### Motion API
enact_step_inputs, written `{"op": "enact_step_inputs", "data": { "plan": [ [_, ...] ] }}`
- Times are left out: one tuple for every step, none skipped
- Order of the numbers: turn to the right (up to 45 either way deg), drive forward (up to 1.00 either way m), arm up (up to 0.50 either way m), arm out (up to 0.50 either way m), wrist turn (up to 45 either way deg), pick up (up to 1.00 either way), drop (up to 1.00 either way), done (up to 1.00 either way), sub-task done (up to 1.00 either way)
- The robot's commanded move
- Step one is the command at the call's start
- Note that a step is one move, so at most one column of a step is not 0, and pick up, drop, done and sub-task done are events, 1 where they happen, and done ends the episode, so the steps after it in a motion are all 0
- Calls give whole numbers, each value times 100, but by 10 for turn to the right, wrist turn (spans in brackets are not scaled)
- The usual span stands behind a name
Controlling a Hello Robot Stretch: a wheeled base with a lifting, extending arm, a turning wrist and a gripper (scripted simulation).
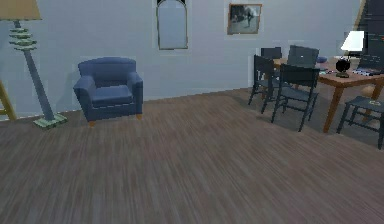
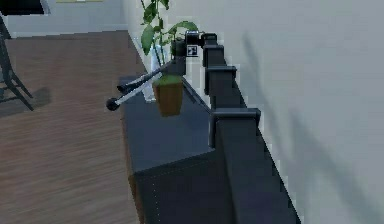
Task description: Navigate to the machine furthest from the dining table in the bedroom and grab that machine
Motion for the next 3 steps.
{"op": "enact_step_inputs", "data": {
  "plan": [
    [0,0,0,0,450,0,0,0,0],
    [0,0,0,0,450,0,0,0,0],
    [0,0,0,0,90,0,0,0,0]
  ]
}}
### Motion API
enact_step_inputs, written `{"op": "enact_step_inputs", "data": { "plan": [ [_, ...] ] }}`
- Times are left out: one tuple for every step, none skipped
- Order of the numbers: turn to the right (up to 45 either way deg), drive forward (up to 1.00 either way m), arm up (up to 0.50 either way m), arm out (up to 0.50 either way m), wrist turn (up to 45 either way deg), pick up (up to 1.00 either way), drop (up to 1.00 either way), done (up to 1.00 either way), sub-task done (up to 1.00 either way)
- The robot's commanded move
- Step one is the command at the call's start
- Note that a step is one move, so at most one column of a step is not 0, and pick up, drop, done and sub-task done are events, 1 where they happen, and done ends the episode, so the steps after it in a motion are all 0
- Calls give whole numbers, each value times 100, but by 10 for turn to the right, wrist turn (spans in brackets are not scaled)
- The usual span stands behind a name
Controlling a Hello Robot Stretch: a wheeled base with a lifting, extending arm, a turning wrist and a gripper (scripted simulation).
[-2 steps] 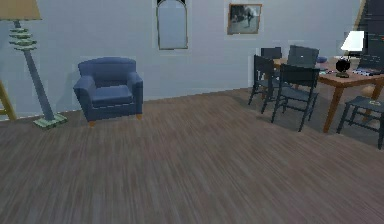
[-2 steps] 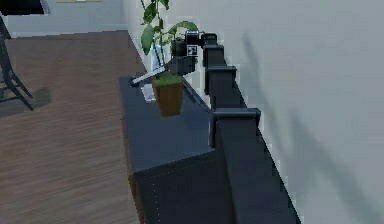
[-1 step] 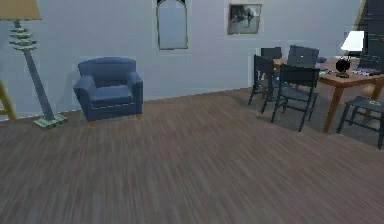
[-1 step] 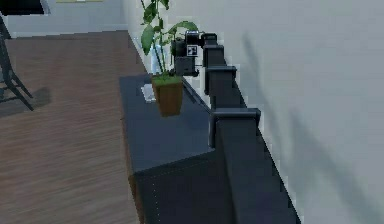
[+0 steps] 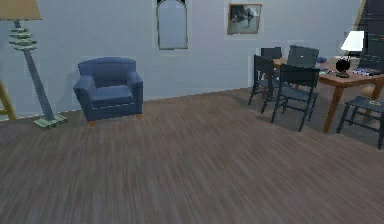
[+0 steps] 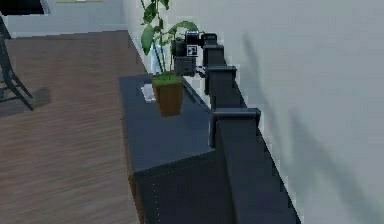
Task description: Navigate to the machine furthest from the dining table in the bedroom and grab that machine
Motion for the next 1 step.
{"op": "enact_step_inputs", "data": {
  "plan": [
    [0,0,-10,0,0,0,0,0,0]
  ]
}}
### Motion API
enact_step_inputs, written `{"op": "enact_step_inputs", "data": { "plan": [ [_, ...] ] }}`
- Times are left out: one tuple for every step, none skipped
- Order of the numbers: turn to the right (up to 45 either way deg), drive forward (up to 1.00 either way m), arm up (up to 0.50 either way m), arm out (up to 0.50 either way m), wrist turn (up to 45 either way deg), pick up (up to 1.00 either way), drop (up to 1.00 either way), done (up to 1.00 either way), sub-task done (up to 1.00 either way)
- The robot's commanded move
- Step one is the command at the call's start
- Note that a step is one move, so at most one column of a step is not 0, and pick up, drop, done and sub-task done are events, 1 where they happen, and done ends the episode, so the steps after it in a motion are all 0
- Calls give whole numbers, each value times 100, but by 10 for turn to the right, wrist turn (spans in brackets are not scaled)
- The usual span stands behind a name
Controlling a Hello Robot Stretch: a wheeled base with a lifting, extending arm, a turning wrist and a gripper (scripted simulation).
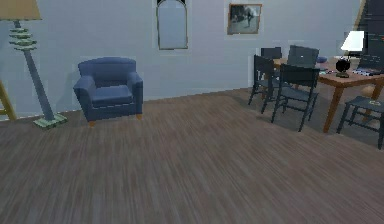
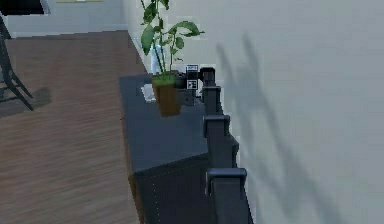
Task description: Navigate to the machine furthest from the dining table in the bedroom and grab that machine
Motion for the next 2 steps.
{"op": "enact_step_inputs", "data": {
  "plan": [
    [0,0,0,0,0,100,0,0,0],
    [0,0,10,0,0,0,0,0,0]
  ]
}}
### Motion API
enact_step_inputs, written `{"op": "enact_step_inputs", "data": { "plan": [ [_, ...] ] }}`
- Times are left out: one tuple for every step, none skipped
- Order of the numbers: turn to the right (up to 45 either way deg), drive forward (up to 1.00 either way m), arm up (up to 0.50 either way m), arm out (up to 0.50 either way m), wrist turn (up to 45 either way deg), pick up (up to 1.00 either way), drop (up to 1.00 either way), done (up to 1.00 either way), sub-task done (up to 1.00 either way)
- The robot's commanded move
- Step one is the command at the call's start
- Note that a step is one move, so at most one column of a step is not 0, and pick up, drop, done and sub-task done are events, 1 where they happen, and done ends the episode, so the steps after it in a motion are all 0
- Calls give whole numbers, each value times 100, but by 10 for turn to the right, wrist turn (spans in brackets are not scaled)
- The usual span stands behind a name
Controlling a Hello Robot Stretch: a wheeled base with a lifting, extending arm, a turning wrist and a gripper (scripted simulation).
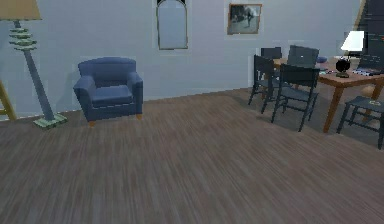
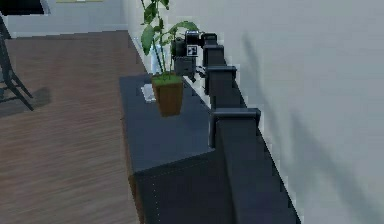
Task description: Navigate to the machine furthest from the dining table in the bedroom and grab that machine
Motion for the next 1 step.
{"op": "enact_step_inputs", "data": {
  "plan": [
    [0,0,0,0,0,0,0,100,0]
  ]
}}
